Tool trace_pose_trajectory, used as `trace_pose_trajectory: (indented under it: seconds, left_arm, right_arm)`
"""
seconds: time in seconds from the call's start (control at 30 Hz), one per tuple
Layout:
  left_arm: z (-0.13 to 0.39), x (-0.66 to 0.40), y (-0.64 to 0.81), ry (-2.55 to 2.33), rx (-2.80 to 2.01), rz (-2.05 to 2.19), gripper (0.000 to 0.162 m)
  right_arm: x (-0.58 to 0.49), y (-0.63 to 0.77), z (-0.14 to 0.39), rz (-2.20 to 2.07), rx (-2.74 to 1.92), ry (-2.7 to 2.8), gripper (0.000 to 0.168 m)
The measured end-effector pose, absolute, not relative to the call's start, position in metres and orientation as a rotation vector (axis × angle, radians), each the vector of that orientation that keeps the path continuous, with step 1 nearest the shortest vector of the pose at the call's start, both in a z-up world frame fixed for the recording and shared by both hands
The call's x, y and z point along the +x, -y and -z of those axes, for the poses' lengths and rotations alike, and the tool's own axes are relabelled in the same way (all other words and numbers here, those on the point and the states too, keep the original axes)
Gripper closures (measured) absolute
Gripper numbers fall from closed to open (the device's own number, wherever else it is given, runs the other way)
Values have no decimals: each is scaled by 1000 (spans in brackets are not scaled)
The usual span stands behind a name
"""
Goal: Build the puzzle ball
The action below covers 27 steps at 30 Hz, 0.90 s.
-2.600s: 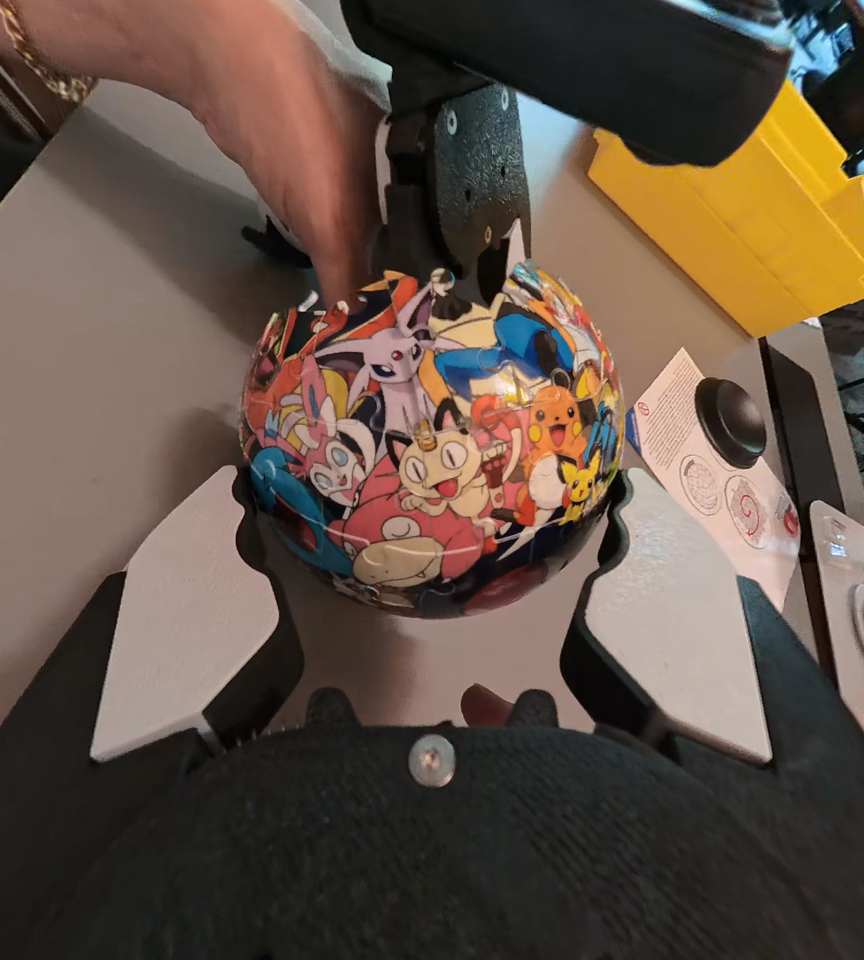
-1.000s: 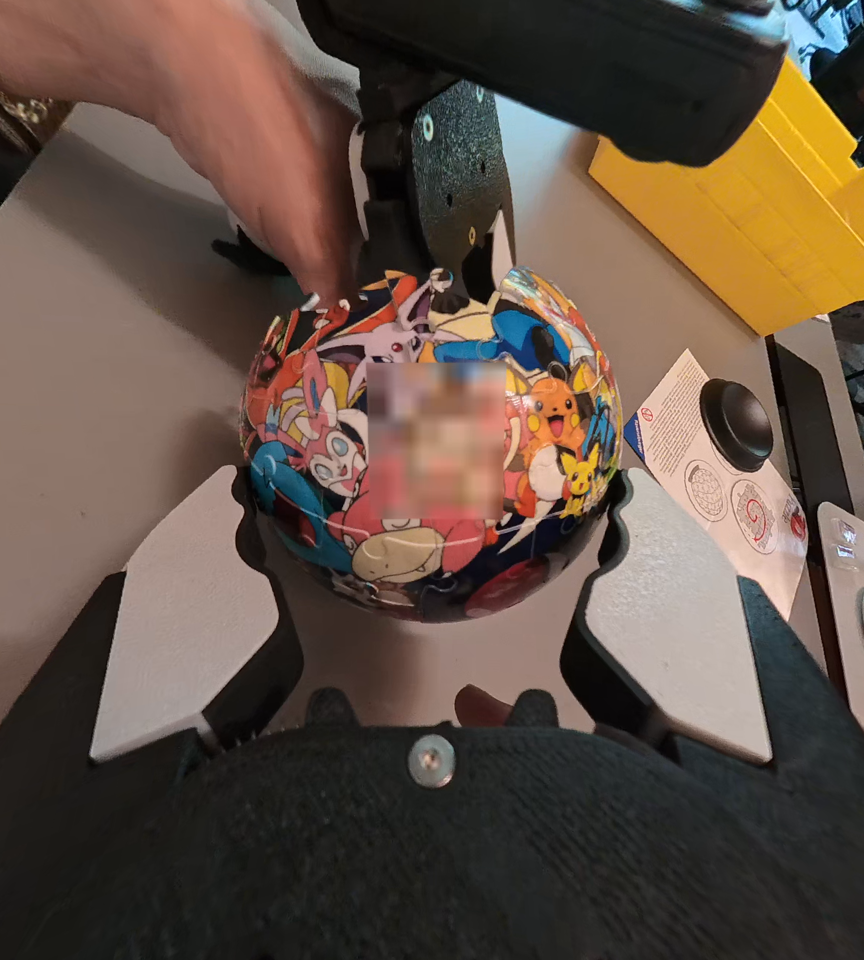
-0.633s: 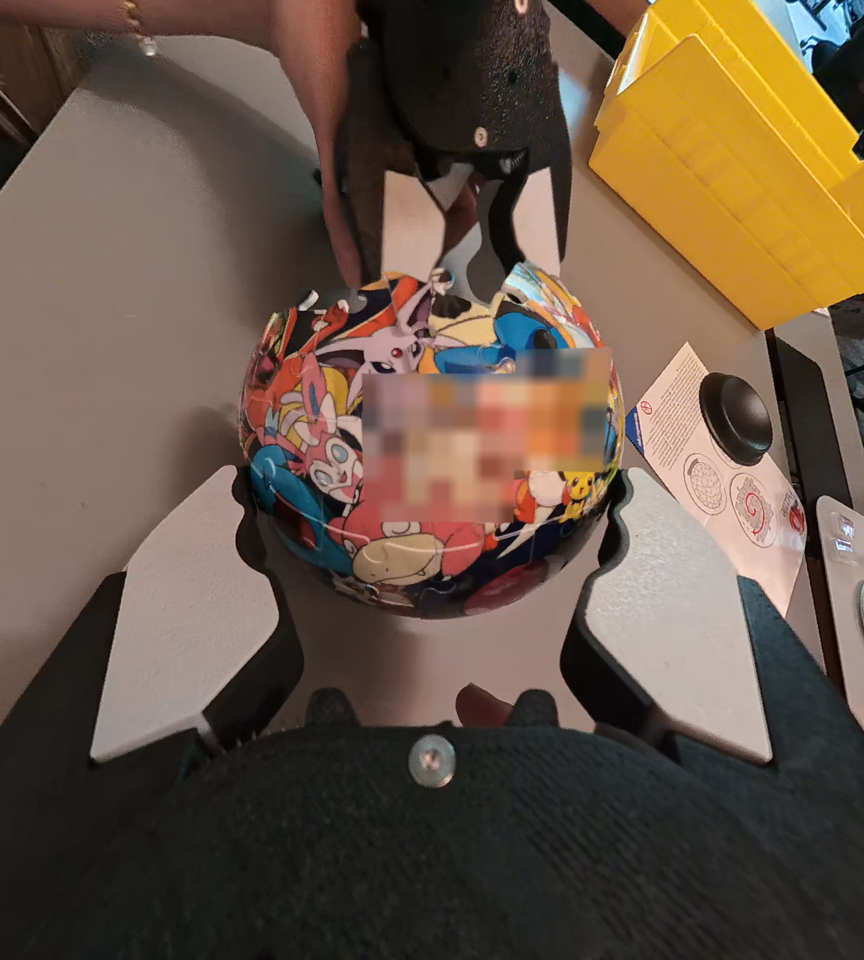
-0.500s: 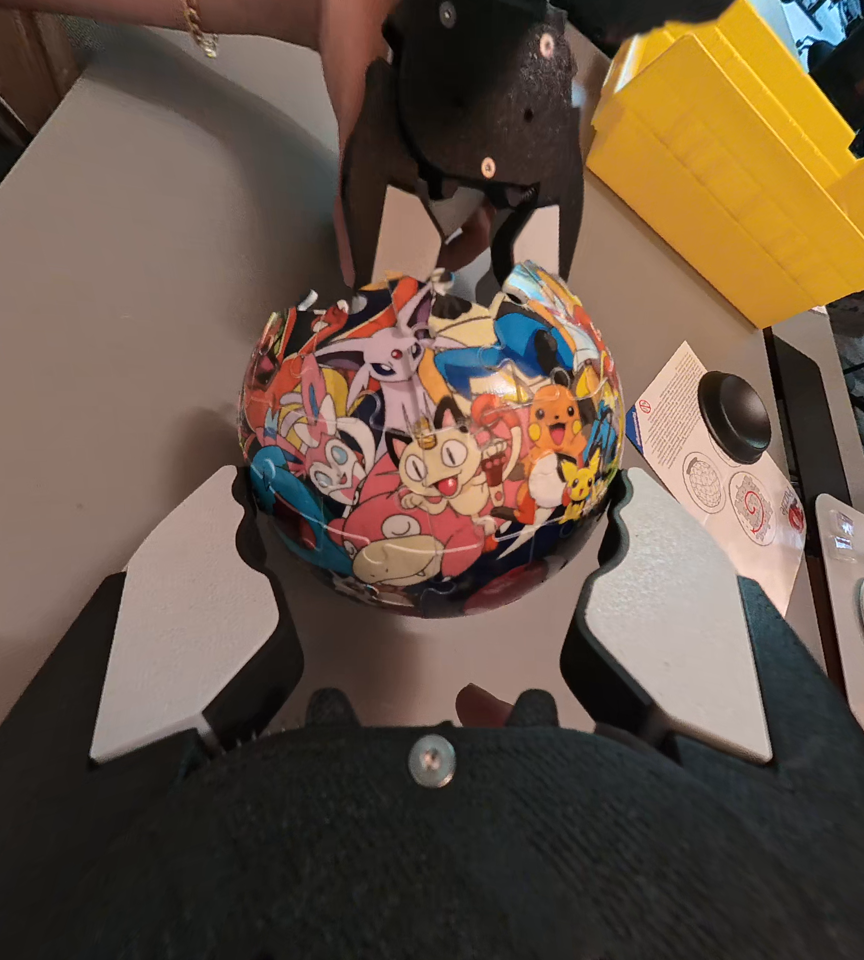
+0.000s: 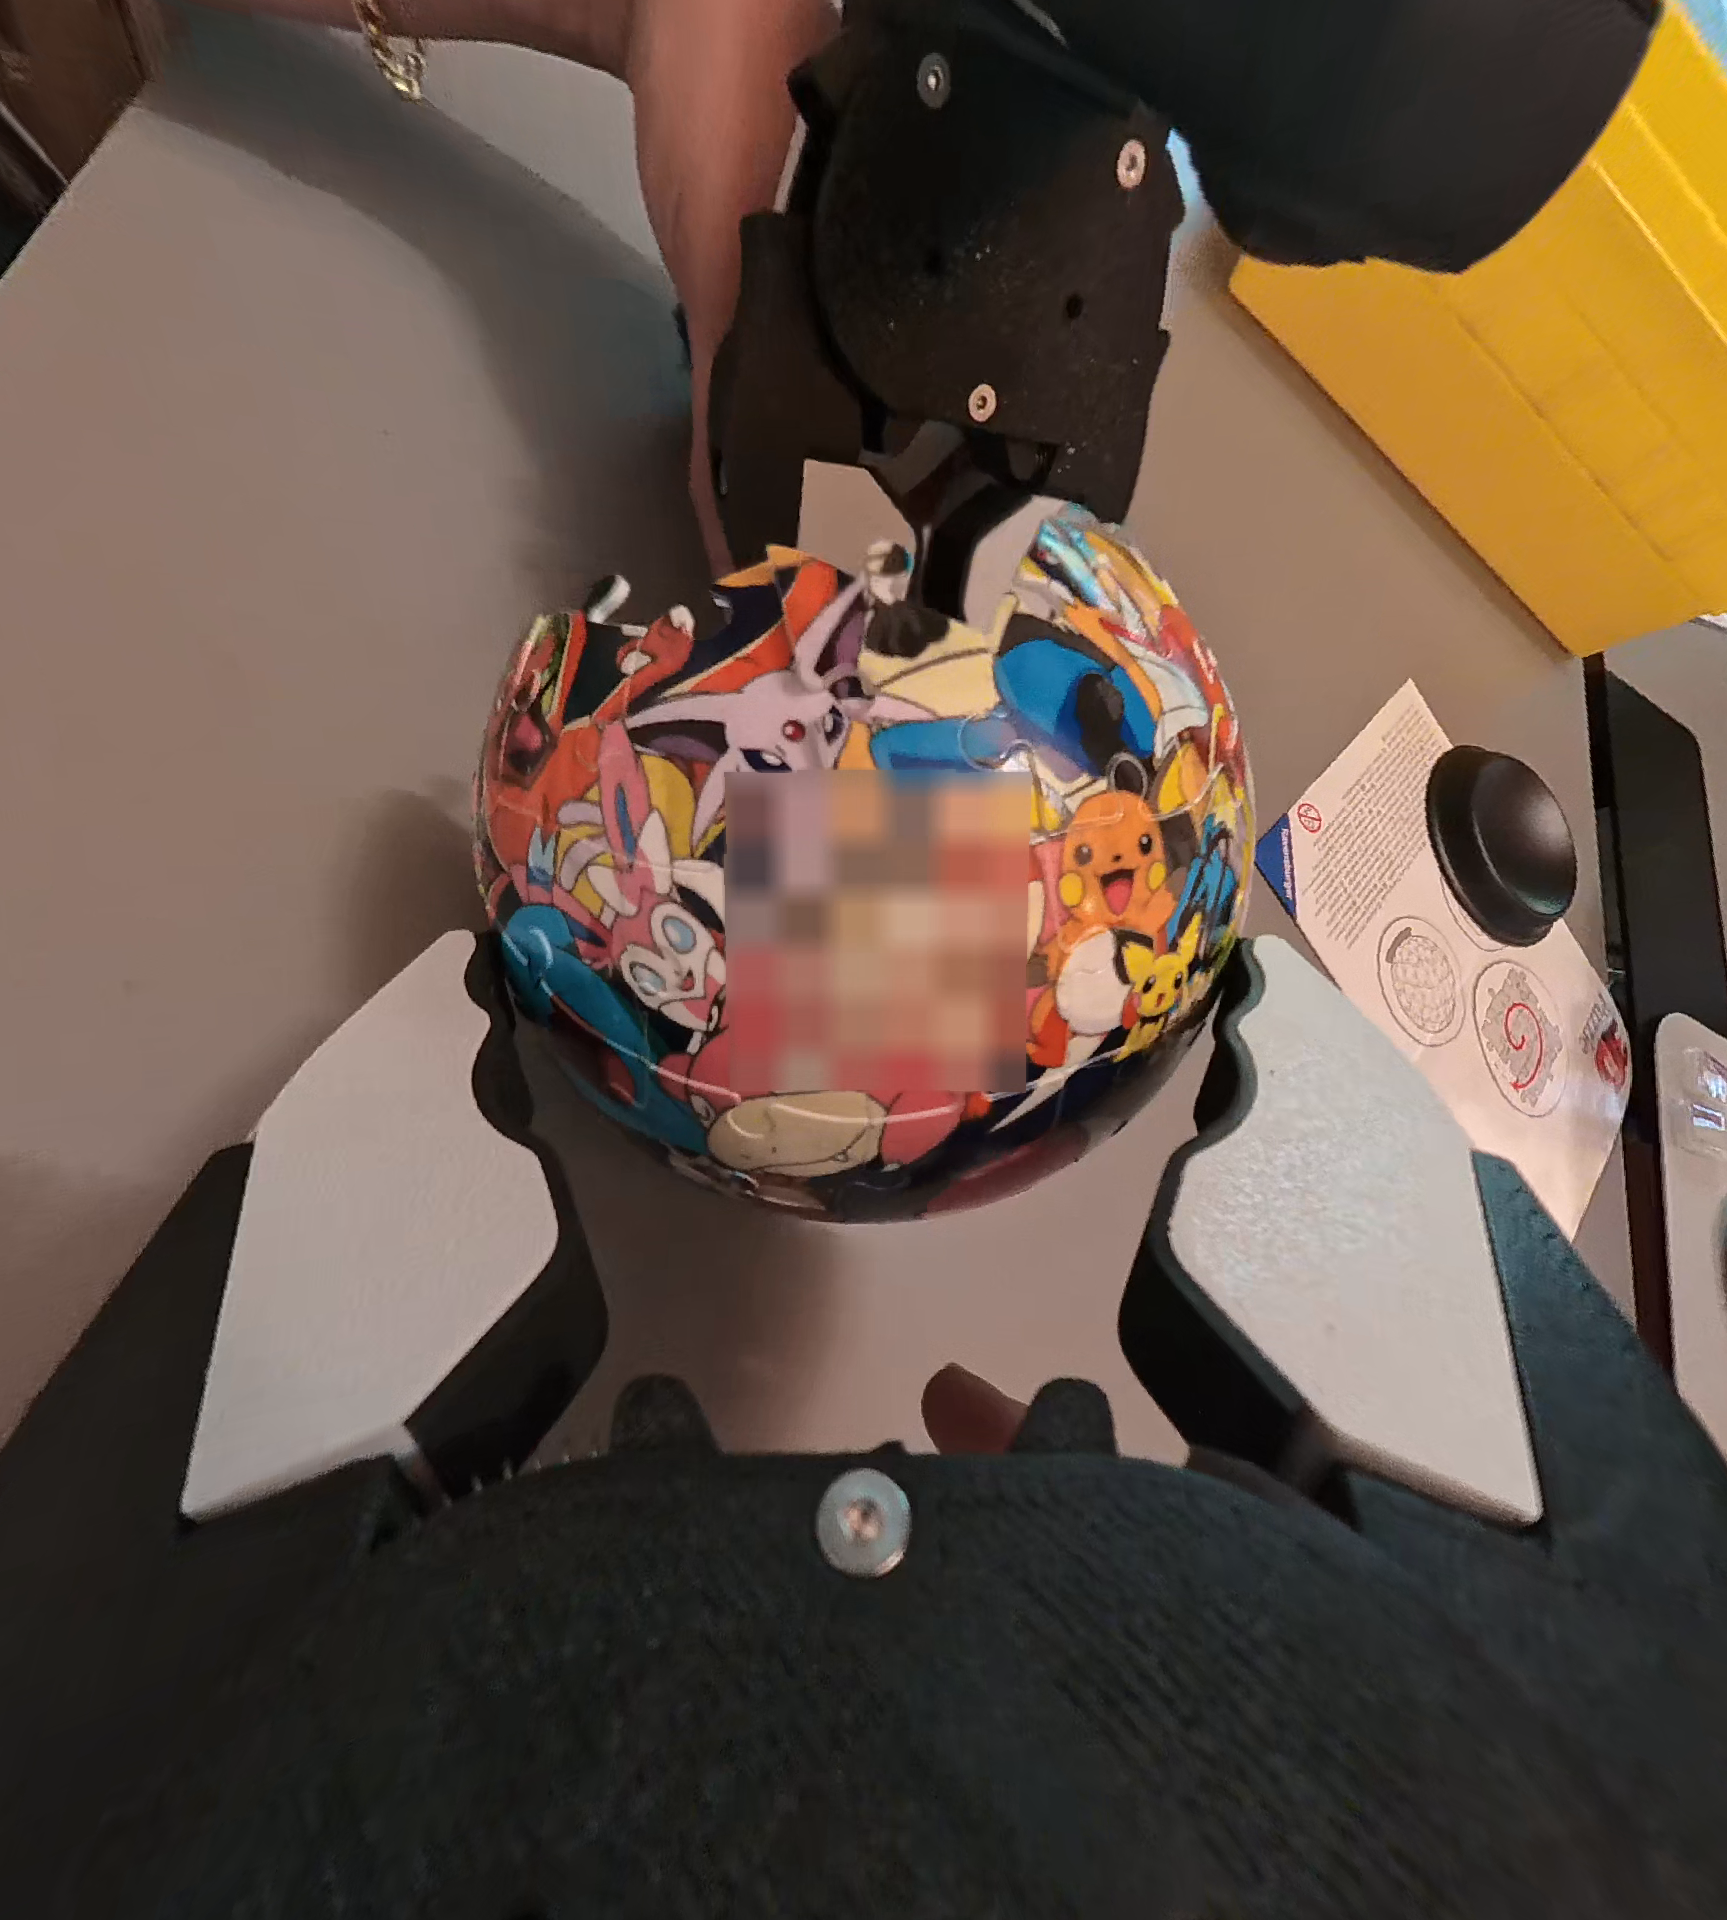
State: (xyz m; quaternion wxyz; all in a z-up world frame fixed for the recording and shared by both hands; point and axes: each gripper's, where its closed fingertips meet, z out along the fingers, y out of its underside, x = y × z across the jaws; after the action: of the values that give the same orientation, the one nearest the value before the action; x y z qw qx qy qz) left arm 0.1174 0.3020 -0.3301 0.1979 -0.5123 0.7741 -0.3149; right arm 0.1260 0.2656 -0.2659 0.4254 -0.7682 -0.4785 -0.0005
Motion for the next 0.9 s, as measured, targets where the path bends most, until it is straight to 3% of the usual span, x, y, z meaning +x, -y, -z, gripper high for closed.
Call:
trace_pose_trajectory:
  seconds: [0.07, 0.1, 0.17, 0.23, 0.3, 0.7, 0.9]
  left_arm:
    - [330, 111, -300, -2170, -1439, 878, 162]
    - [330, 108, -300, -2170, -1439, 873, 160]
    - [330, 106, -305, -2140, -1443, 843, 149]
    - [328, 108, -311, -2096, -1434, 821, 126]
    - [327, 110, -307, -2122, -1396, 852, 117]
    - [321, 125, -317, -2091, -1446, 975, 116]
    - [315, 131, -320, -2053, -1463, 1043, 125]
  right_arm:
    - [126, -267, 266, 10, -1928, 1212, 42]
    - [126, -267, 266, 18, -1932, 1221, 42]
    - [125, -267, 266, 32, -1937, 1236, 42]
    - [124, -267, 266, 38, -1940, 1243, 42]
    - [124, -267, 266, 40, -1947, 1241, 42]
    - [129, -264, 266, 37, -1957, 1188, 42]
    - [127, -264, 265, 36, -1938, 1162, 43]
